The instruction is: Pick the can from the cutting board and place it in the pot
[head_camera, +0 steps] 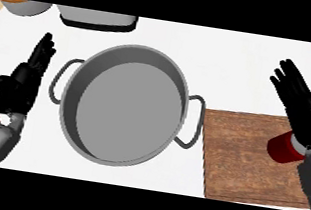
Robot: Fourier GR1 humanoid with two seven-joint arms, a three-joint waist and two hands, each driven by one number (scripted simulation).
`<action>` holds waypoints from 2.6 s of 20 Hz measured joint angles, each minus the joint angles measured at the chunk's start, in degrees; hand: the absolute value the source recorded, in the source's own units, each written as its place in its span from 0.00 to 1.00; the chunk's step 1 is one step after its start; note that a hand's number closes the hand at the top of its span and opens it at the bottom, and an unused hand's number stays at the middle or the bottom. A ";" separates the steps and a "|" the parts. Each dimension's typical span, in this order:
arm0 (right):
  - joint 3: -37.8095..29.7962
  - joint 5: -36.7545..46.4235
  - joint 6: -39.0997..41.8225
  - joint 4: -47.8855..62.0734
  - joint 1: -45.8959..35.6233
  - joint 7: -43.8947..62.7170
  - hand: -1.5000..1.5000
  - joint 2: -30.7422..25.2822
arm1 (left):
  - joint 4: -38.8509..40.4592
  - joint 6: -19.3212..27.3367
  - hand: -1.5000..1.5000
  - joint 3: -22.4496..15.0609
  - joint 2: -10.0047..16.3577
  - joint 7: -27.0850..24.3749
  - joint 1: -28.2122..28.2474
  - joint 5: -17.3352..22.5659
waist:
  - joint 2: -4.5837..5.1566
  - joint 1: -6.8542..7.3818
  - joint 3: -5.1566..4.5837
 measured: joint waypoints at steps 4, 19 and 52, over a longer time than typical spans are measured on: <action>-1.05 -5.49 8.41 -0.74 0.40 -0.61 0.00 -1.02 | -2.45 -0.79 0.50 -0.34 -1.56 3.53 -0.36 1.41 | 0.89 1.27 -0.68; -14.84 11.90 20.02 -8.43 14.98 -33.33 0.00 -21.09 | -11.58 -1.79 0.50 -0.37 -5.27 13.67 4.68 8.92 | 0.97 0.42 -1.09; -12.61 31.80 39.12 -19.55 16.15 -3.87 0.00 -32.60 | -14.32 -5.54 0.50 2.43 -10.45 18.21 5.24 2.77 | 1.51 1.95 -1.19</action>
